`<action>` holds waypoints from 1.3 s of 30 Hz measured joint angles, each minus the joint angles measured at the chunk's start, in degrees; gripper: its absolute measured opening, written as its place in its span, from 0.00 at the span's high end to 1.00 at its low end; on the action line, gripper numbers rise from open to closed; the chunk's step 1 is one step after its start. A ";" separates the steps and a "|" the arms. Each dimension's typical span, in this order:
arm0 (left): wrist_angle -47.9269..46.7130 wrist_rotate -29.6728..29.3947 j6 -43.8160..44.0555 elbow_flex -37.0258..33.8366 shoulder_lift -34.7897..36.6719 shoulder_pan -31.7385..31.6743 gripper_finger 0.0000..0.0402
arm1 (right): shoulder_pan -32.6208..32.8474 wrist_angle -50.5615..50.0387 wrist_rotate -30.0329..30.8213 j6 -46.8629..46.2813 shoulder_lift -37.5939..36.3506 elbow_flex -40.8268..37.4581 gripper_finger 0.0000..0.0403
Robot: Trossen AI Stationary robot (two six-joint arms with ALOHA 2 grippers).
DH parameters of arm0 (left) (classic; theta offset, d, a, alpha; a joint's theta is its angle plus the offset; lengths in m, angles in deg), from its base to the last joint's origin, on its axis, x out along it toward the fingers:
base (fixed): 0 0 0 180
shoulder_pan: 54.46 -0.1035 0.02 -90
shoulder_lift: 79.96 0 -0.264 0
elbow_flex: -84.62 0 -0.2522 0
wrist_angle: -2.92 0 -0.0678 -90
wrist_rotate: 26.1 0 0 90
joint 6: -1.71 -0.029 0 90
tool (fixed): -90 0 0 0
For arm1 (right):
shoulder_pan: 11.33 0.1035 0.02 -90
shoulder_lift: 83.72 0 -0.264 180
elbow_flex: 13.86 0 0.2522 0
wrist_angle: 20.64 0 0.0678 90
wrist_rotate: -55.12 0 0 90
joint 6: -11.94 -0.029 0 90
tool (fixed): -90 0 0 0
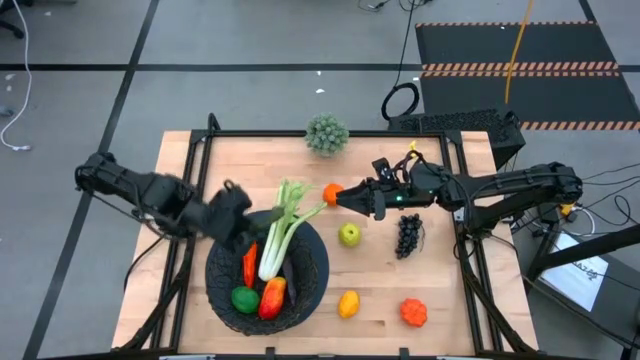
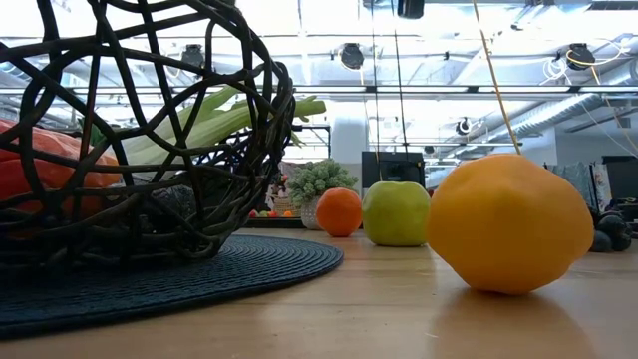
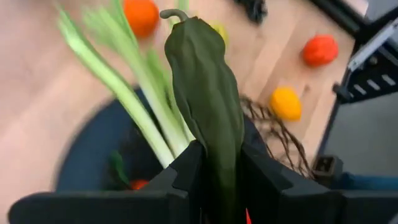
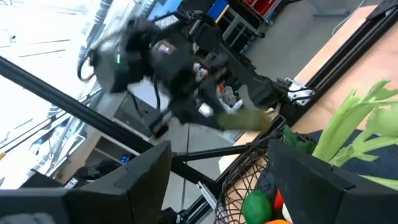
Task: Build produce basket
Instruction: Put the green chili pepper into the black wire basket, then put the orange pumpkin into the black wire basket
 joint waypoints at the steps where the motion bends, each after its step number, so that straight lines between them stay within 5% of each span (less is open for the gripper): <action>1: 0.25 0.02 2.83 -0.85 -0.40 1.61 0.78 | -0.02 0.05 0.01 0.07 0.00 0.00 0.36; 6: 1.89 -0.64 16.37 -5.58 -3.12 9.63 0.78 | -0.02 -0.14 -0.09 0.13 0.00 0.00 0.36; 10: 9.95 -2.91 17.26 -8.28 -5.51 13.67 0.78 | 0.00 -0.84 -0.08 0.15 0.00 0.00 0.36; 19: 16.80 -9.01 23.82 -10.13 -13.39 13.38 0.78 | -0.68 -1.07 -0.32 -0.20 0.00 0.00 0.36; 29: 22.24 -1.77 32.46 -10.17 -23.50 11.57 0.78 | -2.87 -1.21 -14.68 -4.18 -0.14 0.00 0.36; 39: 27.79 3.51 32.69 -10.15 -23.83 8.48 0.40 | -6.03 -1.38 -29.71 -6.52 -1.86 0.00 0.36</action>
